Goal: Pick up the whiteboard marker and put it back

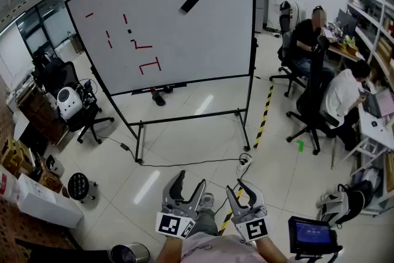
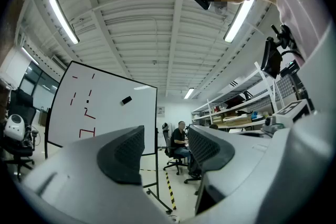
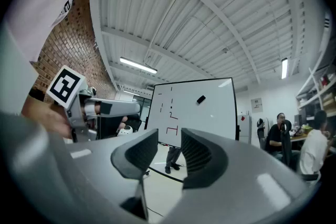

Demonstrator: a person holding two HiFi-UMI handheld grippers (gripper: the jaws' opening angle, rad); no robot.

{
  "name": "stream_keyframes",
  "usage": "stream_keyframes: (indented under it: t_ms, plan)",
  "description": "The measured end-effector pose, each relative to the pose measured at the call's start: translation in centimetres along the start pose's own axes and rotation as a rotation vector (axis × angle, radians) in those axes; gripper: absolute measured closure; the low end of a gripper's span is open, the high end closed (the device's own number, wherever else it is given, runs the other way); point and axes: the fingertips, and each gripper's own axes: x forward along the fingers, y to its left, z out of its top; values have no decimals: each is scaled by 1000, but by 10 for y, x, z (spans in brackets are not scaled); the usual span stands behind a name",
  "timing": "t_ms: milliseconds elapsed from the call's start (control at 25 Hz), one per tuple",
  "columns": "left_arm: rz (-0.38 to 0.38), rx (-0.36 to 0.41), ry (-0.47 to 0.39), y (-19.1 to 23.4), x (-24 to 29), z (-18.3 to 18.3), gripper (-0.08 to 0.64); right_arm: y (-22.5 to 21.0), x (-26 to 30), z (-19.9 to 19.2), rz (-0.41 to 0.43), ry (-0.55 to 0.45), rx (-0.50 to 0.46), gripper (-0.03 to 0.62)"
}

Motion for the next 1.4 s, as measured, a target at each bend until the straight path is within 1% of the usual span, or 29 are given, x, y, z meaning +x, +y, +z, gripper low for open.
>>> stream_keyframes:
  t_ms: [80,120,160,200,280,360,400,480,520,600,720,800,880,1000,1080,1240,1360,1400]
  plan:
    - [44,38,-6,33,38,-3,307,-15,26,-7,3,0,-22,463]
    - [69,58,0,51,60,-6,330,-23,40,-11,4,0,-32,463]
    - [90,78,12,72,84,-11,383,-31,56,-16,5,1,-42,463]
    - [100,103,29,94,112,-16,397,-39,75,-22,5,5,-50,463]
    - [87,178,57,139,178,-21,397,-58,118,-37,7,15,-71,463]
    - [65,281,79,189,253,-14,346,-77,169,-52,10,29,-87,463]
    - [56,331,82,214,292,-6,328,-86,197,-58,10,38,-90,463]
    - [39,422,73,257,373,20,323,-106,255,-65,12,59,-95,463]
    - [31,469,64,276,413,36,303,-115,283,-64,15,63,-97,463]
    - [31,564,43,310,490,67,298,-131,332,-60,22,59,-103,463]
    - [97,700,23,357,589,97,298,-153,385,-61,26,69,-140,463]
    - [141,769,36,381,642,105,298,-168,410,-70,18,101,-144,463]
    - [159,819,58,400,682,102,255,-181,429,-79,0,129,-124,463]
    - [162,881,92,420,725,89,250,-198,450,-88,-21,159,-123,465]
    - [172,907,111,432,743,81,250,-206,461,-93,-31,174,-130,465]
    - [178,917,114,448,762,73,252,-212,472,-100,-52,199,-118,465]
    - [191,947,74,446,763,72,249,-212,469,-104,-61,209,-133,465]
    - [191,962,61,445,763,72,266,-212,466,-105,-65,212,-135,465]
